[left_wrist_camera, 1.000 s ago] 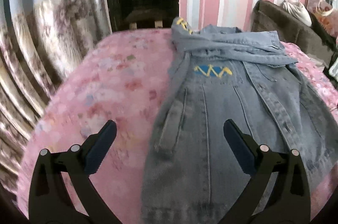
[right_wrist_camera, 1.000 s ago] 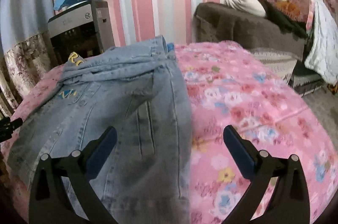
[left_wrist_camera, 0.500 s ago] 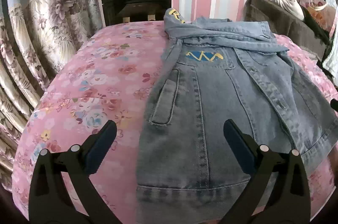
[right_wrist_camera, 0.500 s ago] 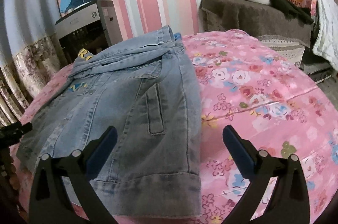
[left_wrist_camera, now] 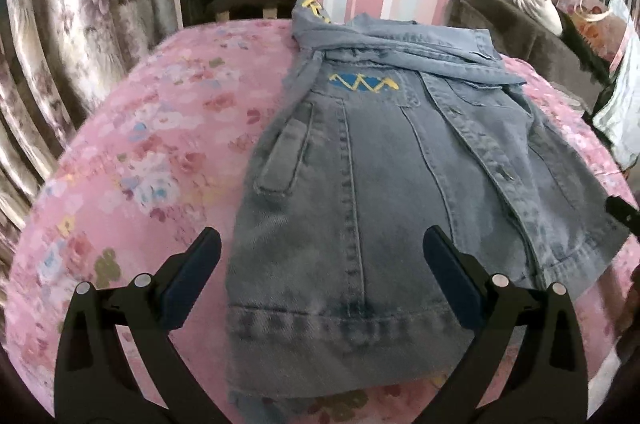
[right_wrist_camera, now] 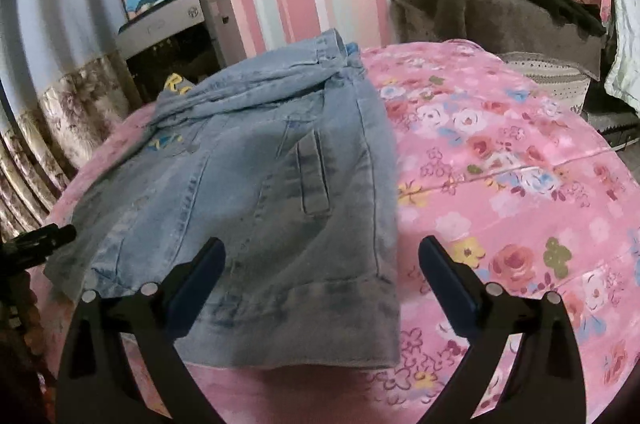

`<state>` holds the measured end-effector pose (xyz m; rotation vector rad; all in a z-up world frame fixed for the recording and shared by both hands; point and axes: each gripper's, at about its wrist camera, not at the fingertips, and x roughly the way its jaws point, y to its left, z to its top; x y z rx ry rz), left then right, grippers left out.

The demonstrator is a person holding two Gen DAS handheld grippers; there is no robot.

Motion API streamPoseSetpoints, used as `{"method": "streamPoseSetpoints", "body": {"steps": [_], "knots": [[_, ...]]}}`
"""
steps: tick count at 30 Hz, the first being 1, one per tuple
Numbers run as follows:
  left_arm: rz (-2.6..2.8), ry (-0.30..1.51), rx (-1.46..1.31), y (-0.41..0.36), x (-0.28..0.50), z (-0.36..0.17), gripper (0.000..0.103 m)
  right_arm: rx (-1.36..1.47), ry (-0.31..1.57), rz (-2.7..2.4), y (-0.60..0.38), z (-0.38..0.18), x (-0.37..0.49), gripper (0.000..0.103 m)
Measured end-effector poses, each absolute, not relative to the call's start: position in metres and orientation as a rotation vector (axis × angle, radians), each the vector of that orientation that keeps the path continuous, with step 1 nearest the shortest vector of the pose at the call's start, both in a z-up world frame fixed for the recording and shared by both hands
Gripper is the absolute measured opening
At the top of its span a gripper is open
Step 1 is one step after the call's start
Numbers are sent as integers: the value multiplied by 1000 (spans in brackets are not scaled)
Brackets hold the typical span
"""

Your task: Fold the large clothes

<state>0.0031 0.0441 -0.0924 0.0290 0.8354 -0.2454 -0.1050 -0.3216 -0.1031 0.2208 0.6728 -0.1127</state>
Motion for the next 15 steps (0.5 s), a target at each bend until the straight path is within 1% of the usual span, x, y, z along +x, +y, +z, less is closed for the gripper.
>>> {"method": "streamPoseSetpoints", "body": {"steps": [3,5,8,9,10,15], "knots": [[-243,883,23,45,6,-100,100,174,696,-140,-317,-108,-107,89],[-240,908,13,46,10,-104,100,188,700,-122,-319,-110,-110,86],[-251,914,29,42,8,-105,100,210,717,-124,-326,-112,-111,78],[-257,919,41,40,7,-105,99,216,726,-122,-328,-113,-111,71],[-267,927,56,37,6,-107,98,232,742,-107,-331,-116,-111,66],[-299,950,86,29,11,-110,98,313,790,-80,-342,-125,-104,66]]}}
